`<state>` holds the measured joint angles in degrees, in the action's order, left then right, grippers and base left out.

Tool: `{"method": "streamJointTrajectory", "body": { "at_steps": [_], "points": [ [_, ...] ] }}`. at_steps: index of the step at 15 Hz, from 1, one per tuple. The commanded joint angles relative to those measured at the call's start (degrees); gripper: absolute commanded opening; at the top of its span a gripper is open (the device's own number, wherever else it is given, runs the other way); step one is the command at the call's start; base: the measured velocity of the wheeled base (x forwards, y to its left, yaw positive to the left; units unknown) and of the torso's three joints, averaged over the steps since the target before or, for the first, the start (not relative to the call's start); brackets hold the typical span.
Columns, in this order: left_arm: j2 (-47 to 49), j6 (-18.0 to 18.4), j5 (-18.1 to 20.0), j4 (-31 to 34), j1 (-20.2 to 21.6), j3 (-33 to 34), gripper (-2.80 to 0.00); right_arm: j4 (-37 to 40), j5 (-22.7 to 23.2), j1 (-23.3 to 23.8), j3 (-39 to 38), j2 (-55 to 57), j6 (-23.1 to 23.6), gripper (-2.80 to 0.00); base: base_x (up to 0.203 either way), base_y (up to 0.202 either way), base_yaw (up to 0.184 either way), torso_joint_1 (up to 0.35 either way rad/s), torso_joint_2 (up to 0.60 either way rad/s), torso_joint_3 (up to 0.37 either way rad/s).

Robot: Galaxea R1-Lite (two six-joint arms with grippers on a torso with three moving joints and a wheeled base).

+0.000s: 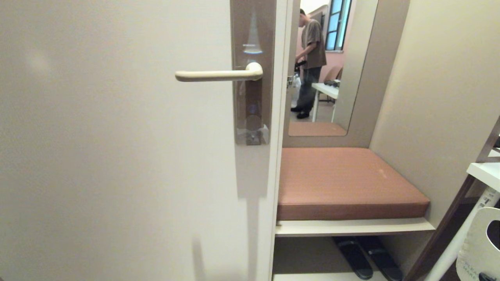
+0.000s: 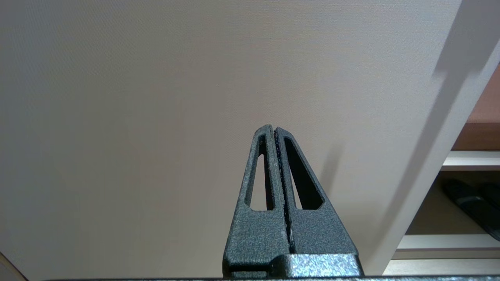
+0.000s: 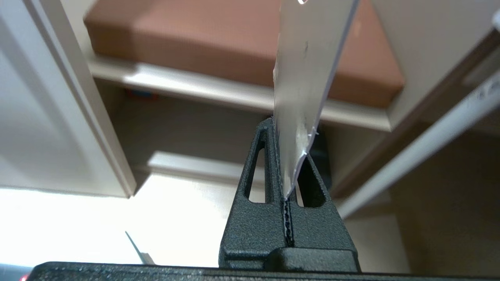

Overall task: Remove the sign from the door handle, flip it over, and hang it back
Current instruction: Hand it to the other hand

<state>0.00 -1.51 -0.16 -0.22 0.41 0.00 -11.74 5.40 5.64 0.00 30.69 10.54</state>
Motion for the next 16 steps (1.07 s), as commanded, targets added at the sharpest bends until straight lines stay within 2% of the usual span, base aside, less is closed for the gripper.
{"method": "streamJointTrajectory", "body": {
  "at_steps": [1,5,13,16],
  "points": [
    [0.0,-0.07,-0.02,-0.04,0.02,0.0,-2.8,3.36,-0.15,0.26,0.0,-6.83,0.1,-2.8,0.0,0.0,0.0,0.0,0.0,0.0],
    [0.0,-0.07,-0.02,-0.04,0.02,0.0,-2.8,9.12,-3.14,-3.07,0.11,-14.27,-0.19,-2.8,0.0,0.0,0.0,0.0,0.0,0.0],
    [0.0,-0.07,-0.02,-0.04,0.02,0.0,-2.8,10.03,-3.29,-5.79,0.18,-29.34,-1.12,-2.8,0.0,0.0,0.0,0.0,0.0,0.0],
    [0.0,-0.07,-0.02,-0.04,0.02,0.0,-2.8,9.79,-3.47,-5.81,0.0,-30.69,-2.62,-2.8,0.0,0.0,0.0,0.0,0.0,0.0]
  ]
}}
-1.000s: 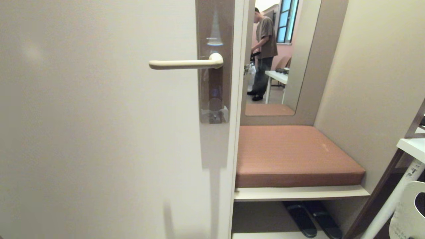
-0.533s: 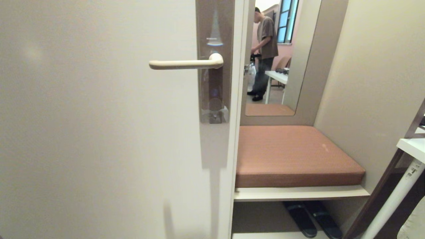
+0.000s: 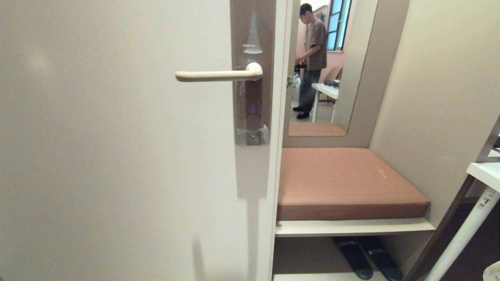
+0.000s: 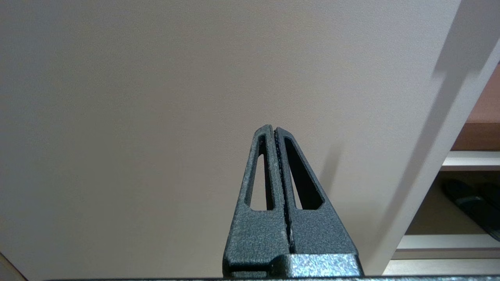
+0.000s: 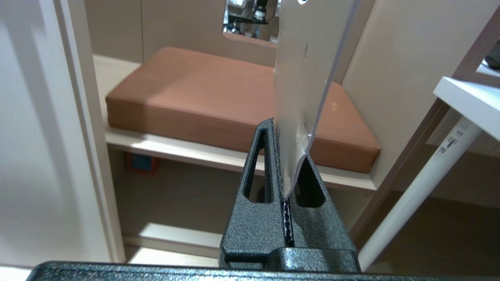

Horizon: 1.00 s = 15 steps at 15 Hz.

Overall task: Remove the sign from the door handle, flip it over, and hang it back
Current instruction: Hand it to the other hand

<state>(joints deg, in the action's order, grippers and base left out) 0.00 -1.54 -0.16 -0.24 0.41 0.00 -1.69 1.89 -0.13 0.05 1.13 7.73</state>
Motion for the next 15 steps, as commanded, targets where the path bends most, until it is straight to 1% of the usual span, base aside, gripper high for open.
{"method": "streamJointTrajectory", "body": {
  "at_steps": [1,6,15],
  "points": [
    [0.0,-0.05,-0.02,-0.02,0.02,0.0,-2.8,1.13,-0.04,-0.04,-0.05,-1.13,-0.07,-2.8,0.0,0.0,0.0,0.0,0.0,0.0],
    [0.0,-0.05,-0.02,-0.02,0.02,0.0,-2.8,1.87,-0.4,-0.04,-0.05,-1.13,-2.8,-2.8,0.0,0.0,0.0,0.0,0.0,0.0],
    [0.0,-0.05,-0.02,-0.02,0.02,0.0,-2.8,1.87,-0.4,-0.04,-0.05,-1.13,-2.8,-2.8,0.0,0.0,0.0,0.0,0.0,0.0]
  ]
}}
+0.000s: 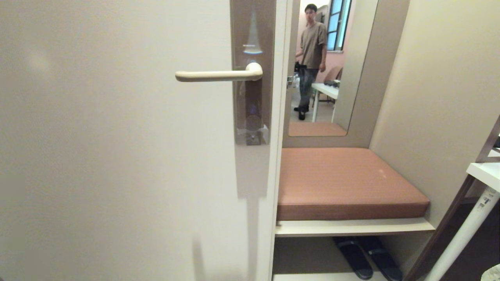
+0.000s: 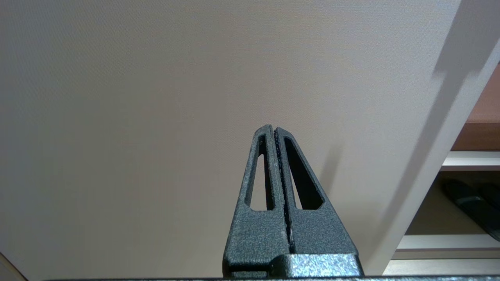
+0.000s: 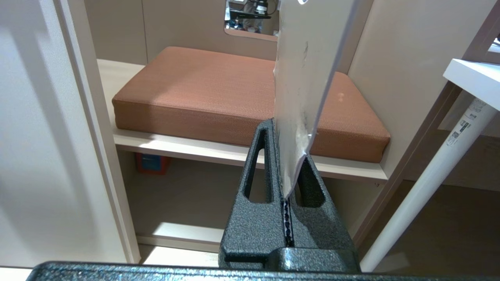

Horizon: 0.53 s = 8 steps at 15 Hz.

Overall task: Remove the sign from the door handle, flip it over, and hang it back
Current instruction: Hand it to the other hand

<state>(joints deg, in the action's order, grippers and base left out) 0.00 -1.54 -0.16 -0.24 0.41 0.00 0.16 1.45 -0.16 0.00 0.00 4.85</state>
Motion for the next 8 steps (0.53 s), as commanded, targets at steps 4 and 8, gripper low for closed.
{"method": "streamJointTrajectory", "body": {
  "at_steps": [4,8],
  "points": [
    [0.0,-0.03,0.0,0.07,0.02,0.0,-2.8,0.02,0.04,-0.02,0.0,0.0,0.07,-2.8,0.0,0.0,0.0,0.0,0.0,0.0],
    [0.0,0.13,0.16,0.07,0.02,0.0,-2.8,0.02,0.04,-0.02,0.0,0.0,0.07,-2.8,0.0,0.0,0.0,0.0,0.0,0.0]
  ]
}}
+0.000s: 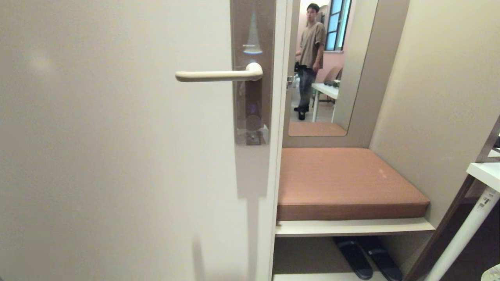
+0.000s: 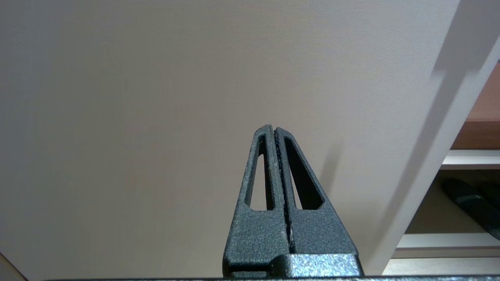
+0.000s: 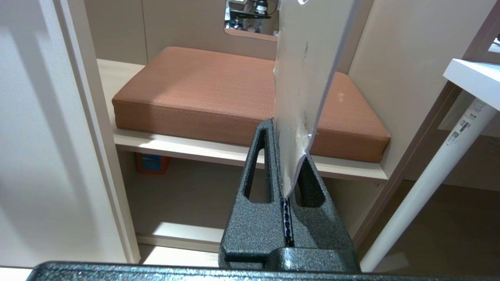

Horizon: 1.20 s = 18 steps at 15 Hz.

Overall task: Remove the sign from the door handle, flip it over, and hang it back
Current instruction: Hand it to the other hand

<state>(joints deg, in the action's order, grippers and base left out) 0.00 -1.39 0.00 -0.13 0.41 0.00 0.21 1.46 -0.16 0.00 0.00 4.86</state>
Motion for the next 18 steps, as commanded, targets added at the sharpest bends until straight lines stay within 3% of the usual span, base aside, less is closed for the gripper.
{"method": "streamJointTrajectory", "body": {
  "at_steps": [1,6,18],
  "points": [
    [0.0,-0.02,-0.09,0.05,0.02,0.0,-2.8,-0.03,0.03,-0.02,0.0,0.0,0.06,-2.8,0.0,0.0,0.0,0.0,0.0,0.0],
    [0.0,-2.03,-1.67,-0.13,0.02,0.0,-2.8,-0.03,0.03,-0.02,0.0,0.0,0.06,-2.8,0.0,0.0,0.0,0.0,0.0,0.0],
    [0.0,-1.86,-1.67,-0.04,0.02,0.0,-2.8,-0.03,0.03,-0.02,0.0,0.0,0.06,-2.8,0.0,0.0,0.0,0.0,0.0,0.0]
  ]
}}
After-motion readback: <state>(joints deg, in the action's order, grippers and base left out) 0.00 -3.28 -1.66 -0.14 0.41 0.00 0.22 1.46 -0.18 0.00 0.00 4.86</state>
